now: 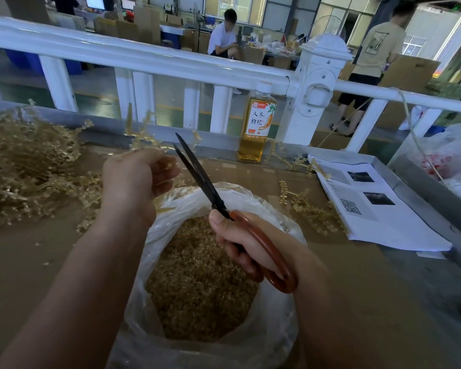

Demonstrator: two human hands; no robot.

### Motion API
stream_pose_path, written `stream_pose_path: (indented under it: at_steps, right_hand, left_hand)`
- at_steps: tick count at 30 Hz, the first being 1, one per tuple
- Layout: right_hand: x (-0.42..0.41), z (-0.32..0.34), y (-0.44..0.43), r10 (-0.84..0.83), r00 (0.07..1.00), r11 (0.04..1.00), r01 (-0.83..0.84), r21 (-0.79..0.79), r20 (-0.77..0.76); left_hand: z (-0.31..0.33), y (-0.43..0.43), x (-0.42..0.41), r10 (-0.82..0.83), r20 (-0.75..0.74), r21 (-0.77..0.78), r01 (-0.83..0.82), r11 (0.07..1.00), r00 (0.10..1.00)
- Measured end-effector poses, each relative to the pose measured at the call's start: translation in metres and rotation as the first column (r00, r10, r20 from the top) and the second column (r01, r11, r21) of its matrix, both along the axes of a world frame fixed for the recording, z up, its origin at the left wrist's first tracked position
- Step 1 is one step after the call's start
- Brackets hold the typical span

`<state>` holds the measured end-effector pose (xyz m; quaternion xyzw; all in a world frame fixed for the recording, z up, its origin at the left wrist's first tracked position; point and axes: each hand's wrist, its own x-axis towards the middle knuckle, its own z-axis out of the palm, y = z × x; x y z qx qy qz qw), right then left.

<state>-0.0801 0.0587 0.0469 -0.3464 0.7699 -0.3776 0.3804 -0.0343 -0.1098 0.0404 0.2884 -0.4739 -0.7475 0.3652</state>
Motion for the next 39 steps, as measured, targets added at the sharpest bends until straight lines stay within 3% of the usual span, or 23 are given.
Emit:
stream_pose_path:
  at_steps: [3,8,11,16,27,33,37,39]
  right_hand:
    - [0.0,-0.001,-0.002,-0.036,0.999,0.999,0.036,-0.019,-0.013]
    - [-0.001,0.0,0.002,-0.044,0.999,0.999,0.044,-0.007,0.01]
    - [0.0,0.001,0.001,-0.061,0.997,0.998,0.059,0.029,0.053]
    - [0.001,0.001,0.002,-0.081,0.994,0.997,0.079,0.024,0.071]
    - [-0.004,-0.008,0.0,-0.083,0.996,0.995,0.084,-0.047,0.021]
    - [-0.011,-0.007,0.006,-0.05,0.998,0.998,0.049,-0.038,-0.022]
    - [-0.016,-0.006,0.014,-0.035,0.999,0.999,0.034,0.012,0.041]
    - [-0.016,-0.007,0.012,-0.07,0.996,0.997,0.071,-0.015,0.063]
  left_hand:
    - [-0.002,0.003,-0.002,-0.132,0.054,-0.029,0.134,0.991,0.99]
    - [-0.005,0.011,-0.005,-0.137,0.118,-0.285,0.166,0.944,0.983]
    - [-0.006,0.018,-0.004,-0.213,0.137,-0.341,0.248,0.906,0.967]
    - [-0.004,0.023,-0.004,-0.288,0.127,-0.287,0.314,0.905,0.949]
    - [-0.001,0.027,-0.002,-0.135,0.073,-0.279,0.15,0.949,0.988]
    - [-0.001,0.028,-0.001,-0.12,0.048,-0.2,0.127,0.972,0.992]
    - [0.001,0.02,0.0,-0.025,-0.018,-0.108,0.023,0.994,1.0]
    - [0.001,0.017,0.001,-0.047,-0.018,-0.12,0.045,0.992,0.999]
